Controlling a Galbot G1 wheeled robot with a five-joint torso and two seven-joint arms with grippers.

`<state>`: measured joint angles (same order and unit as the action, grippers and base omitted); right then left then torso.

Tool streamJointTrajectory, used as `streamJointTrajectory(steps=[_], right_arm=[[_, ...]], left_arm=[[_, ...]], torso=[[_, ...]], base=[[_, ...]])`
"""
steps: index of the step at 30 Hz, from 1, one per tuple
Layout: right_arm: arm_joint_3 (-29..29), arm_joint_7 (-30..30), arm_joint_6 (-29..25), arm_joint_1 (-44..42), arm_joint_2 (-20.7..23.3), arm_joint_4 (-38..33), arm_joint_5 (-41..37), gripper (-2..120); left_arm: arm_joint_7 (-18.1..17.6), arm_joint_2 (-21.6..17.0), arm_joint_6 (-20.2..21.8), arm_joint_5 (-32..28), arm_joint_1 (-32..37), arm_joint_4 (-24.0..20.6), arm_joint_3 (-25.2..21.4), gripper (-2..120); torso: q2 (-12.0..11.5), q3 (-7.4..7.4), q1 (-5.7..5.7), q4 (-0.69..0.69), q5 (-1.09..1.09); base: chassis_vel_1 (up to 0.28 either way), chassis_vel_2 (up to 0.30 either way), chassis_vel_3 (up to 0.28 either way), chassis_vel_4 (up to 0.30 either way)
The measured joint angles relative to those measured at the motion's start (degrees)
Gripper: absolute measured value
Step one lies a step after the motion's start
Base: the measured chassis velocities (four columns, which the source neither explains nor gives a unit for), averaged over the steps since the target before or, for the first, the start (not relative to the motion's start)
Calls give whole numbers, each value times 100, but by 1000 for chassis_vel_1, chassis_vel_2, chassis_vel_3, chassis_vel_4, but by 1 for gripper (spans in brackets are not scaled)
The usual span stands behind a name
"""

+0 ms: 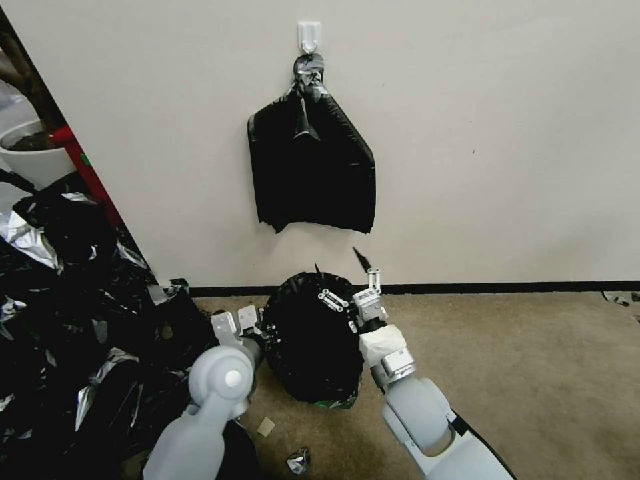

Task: Place a trash bag onto the trash bin.

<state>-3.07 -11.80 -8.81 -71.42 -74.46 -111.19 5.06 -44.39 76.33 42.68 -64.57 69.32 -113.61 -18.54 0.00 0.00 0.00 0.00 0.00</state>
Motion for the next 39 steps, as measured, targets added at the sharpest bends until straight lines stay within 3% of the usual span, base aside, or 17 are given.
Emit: streamJointTrajectory(steps=[3,12,17,19,20,21,23,24,26,27,28,29,30,31,34,39], right_arm=[[-16,-145,140,-10,-1,-16,-117,99],[19,-242,336,-37,10,-31,-308,100],[12,-323,315,-27,-5,28,-334,100],[-150,-457,204,-35,-70,140,-521,100],[-150,-457,204,-35,-70,140,-521,100],[-286,-578,191,-59,-127,180,-649,100],[-660,-730,20,-182,-301,205,-902,100],[-660,-730,20,-182,-301,205,-902,100],[-1063,-610,-200,-387,-470,172,-828,100],[-1336,-439,-378,-562,-590,118,-671,100],[-1336,-439,-378,-562,-590,118,-671,100],[-1545,-305,-511,-752,-708,41,-529,100],[-1622,-264,-538,-845,-760,-7,-477,100],[-1763,-189,-504,-1055,-850,-142,-378,100],[-1895,-101,-310,-1198,-911,-283,-256,100],[-1920,-70,-219,-1224,-922,-323,-209,100]], left_arm=[[-68,4,5,-173,19,-4,-18,5],[-37,62,-23,-235,177,-166,-59,42],[30,56,-30,-182,296,-387,-137,54],[427,-6,-154,313,573,-860,-222,67],[427,-6,-154,313,573,-860,-222,67],[725,-49,-405,678,705,-1030,-251,73],[1798,-146,-1316,1696,970,-1158,-428,84],[1798,-146,-1316,1696,970,-1158,-428,84],[2824,-253,-2422,2571,1057,-916,-688,91],[3503,-340,-3219,2977,1035,-649,-866,95],[3503,-340,-3219,2977,1035,-649,-866,95],[4075,-448,-3853,3322,962,-395,-1044,98],[4265,-498,-4052,3449,928,-299,-1107,99],[4729,-648,-4470,3692,837,-60,-1276,99],[4993,-753,-4626,3792,754,77,-1424,100],[5060,-774,-4637,3806,729,121,-1449,100]], torso=[[0,0,0,-1,0],[0,0,0,0,0],[0,0,0,-1,0],[0,0,0,0,0],[0,0,0,0,0],[0,0,0,0,0],[0,0,0,1,0],[0,0,0,1,0],[0,0,0,1,2],[0,0,0,0,-2],[0,0,0,0,-2],[0,0,0,-1,-3],[0,0,0,-1,-1],[0,0,0,-2,-2],[0,0,0,-1,0],[0,0,0,0,1]], base=[[0,0,0,0],[0,0,0,0],[0,0,0,0],[0,0,0,0],[0,0,0,0],[0,0,0,0],[0,0,0,0],[0,0,0,0],[0,0,0,0],[0,0,0,0],[0,0,0,0],[0,0,0,0],[0,0,0,0],[0,0,0,0],[0,0,0,0],[0,0,0,0]])
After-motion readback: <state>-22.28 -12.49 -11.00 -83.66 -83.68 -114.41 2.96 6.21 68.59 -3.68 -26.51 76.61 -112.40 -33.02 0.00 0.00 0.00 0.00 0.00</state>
